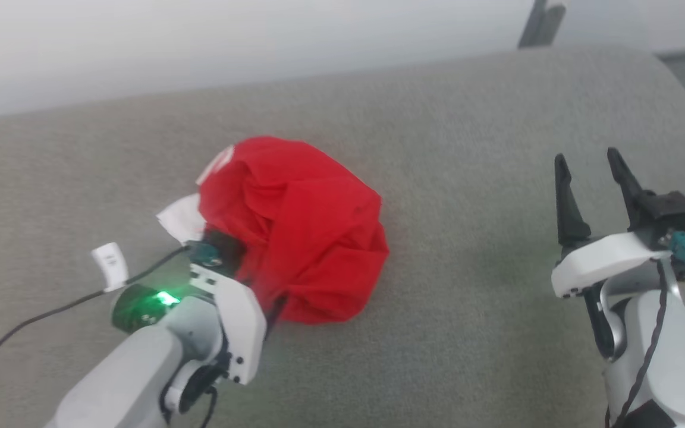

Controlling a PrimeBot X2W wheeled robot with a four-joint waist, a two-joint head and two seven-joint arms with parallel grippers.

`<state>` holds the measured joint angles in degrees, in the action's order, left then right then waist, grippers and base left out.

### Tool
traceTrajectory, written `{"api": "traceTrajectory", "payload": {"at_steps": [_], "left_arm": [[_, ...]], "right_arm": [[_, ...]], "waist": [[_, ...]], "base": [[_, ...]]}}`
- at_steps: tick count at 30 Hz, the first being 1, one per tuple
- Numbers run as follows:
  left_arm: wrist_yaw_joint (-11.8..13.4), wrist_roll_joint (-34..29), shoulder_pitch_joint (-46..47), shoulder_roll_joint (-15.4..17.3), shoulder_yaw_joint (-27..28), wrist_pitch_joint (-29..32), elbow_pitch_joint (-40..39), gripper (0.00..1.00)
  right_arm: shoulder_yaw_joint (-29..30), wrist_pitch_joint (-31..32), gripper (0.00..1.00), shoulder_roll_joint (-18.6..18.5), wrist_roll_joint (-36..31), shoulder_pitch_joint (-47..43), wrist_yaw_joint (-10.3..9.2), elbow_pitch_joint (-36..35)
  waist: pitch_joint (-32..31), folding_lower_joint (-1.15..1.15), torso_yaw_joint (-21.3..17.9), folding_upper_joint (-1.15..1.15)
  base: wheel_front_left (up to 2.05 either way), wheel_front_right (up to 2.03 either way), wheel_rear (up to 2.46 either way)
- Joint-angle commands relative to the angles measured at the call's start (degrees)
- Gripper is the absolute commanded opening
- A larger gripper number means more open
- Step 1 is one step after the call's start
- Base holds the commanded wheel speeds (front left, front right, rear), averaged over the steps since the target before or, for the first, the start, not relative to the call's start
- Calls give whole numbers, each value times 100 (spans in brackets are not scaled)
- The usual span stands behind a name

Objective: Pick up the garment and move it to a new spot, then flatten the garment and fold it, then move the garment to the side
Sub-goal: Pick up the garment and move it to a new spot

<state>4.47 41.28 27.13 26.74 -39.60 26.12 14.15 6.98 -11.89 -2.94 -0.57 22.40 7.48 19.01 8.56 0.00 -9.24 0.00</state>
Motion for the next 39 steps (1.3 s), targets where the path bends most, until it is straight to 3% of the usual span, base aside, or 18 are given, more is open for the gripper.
{"api": "traceTrajectory", "payload": {"at_steps": [1, 8, 21, 29, 39], "left_arm": [[31, -13, -89, 26, 44, -73, -42, 100], [196, 102, -643, 367, 561, -1016, -446, 100], [478, 400, -1864, 1050, 1802, -2862, -841, 100], [297, 711, -2767, 1259, 2374, -3717, -727, 100], [45, 916, -3226, 1243, 2702, -4019, -497, 100]], "right_arm": [[-12, 0, 100, 7, -26, -68, 3, 19], [-86, 34, 100, 8, -60, -310, 3, 130], [-69, -75, 100, -83, 20, -647, 3, 346], [23, -117, 100, -151, 66, -907, 3, 399], [-5, -124, 100, -111, 97, -1101, 3, 327]], "waist": [[-261, 0, 186, 0], [-798, 0, 444, 0], [-1188, 0, 712, 0], [-1258, 0, 786, 0], [-1287, 0, 845, 0]], "base": [[0, 0, 0], [0, 0, 0], [0, 0, 0], [0, 0, 0], [0, 0, 0]]}}
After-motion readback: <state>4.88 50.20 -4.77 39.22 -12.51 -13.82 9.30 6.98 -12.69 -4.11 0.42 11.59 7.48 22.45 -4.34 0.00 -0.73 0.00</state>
